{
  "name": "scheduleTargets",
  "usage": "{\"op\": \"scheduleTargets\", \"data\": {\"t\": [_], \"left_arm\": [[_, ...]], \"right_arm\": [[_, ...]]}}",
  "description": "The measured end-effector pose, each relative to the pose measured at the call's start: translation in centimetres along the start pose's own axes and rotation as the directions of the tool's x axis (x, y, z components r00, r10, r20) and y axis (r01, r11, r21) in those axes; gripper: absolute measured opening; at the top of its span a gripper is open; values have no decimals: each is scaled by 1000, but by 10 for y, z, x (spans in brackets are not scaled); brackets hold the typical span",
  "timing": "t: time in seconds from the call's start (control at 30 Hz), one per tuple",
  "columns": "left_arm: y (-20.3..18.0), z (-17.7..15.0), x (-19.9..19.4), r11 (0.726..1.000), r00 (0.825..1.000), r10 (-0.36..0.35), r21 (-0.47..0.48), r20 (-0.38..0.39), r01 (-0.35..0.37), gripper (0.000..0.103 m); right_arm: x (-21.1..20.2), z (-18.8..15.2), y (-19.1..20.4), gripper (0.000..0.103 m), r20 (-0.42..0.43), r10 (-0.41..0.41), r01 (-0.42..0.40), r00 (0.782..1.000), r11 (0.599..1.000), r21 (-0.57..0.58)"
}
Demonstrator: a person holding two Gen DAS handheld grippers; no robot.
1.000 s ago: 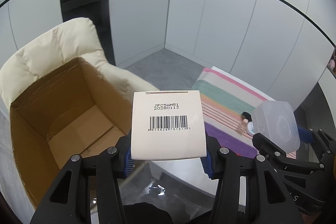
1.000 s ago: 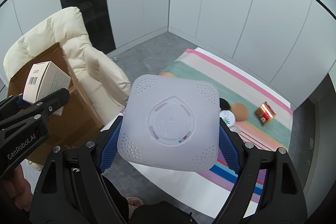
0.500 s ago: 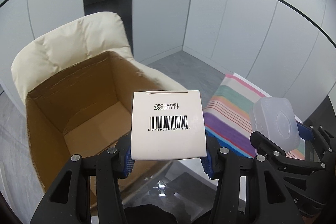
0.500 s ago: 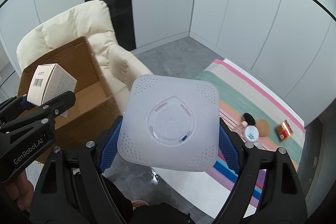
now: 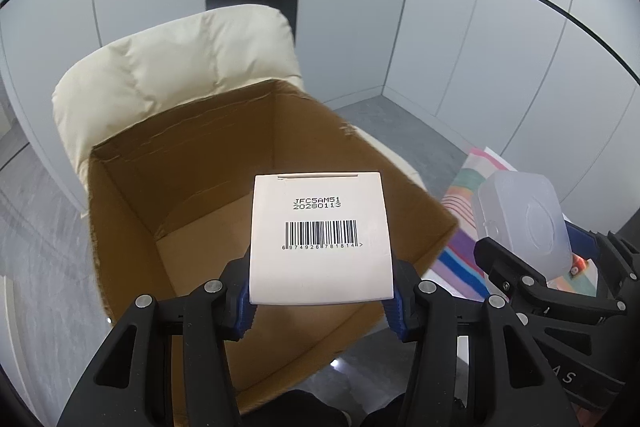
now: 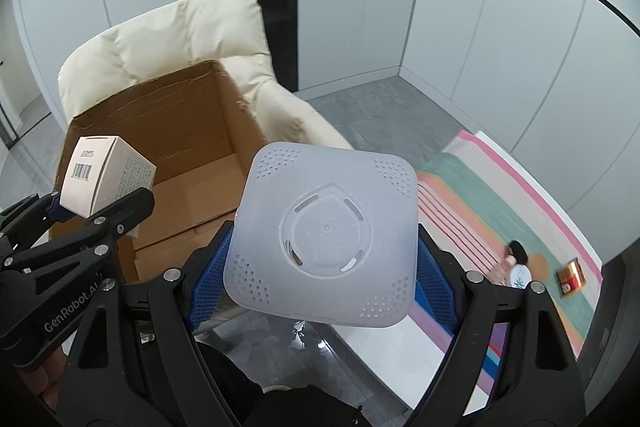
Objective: Organize objects
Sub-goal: 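Release the white box with left tool while right tool drops container into cardboard box, then withdraw both open tools from the cardboard box back to the table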
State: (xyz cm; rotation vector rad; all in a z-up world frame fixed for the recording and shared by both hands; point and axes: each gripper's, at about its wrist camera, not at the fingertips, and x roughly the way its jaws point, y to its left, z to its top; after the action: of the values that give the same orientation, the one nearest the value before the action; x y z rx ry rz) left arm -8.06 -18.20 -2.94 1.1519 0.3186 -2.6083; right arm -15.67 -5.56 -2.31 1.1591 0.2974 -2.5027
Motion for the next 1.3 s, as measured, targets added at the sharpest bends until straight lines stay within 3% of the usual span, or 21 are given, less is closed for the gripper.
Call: {"op": "scheduleTargets", "data": {"t": [0.63,0.87,0.97,1.1,1.2,1.3], "left_arm": [[71,-7,3,989,996,74,-121,-49,-79,54],[82,-7,1,982,992,121,-138,-46,-126,74],[82,-6,0,980,989,140,-138,-40,-144,88],[80,-6,-1,975,984,175,-136,-22,-177,95],[81,-6,0,973,983,182,-138,-18,-182,96],[81,-5,1,973,983,184,-136,-16,-184,96]], "right_arm": [[28,17,59,85,-37,72,-74,997,995,-62],[35,20,64,86,-52,84,-87,995,994,-62],[36,21,63,89,-53,76,-80,996,995,-65],[35,22,56,91,-48,75,-77,996,996,-44],[33,20,49,99,-48,61,-63,997,998,-28],[28,19,44,100,-36,56,-57,998,998,-27]]}}
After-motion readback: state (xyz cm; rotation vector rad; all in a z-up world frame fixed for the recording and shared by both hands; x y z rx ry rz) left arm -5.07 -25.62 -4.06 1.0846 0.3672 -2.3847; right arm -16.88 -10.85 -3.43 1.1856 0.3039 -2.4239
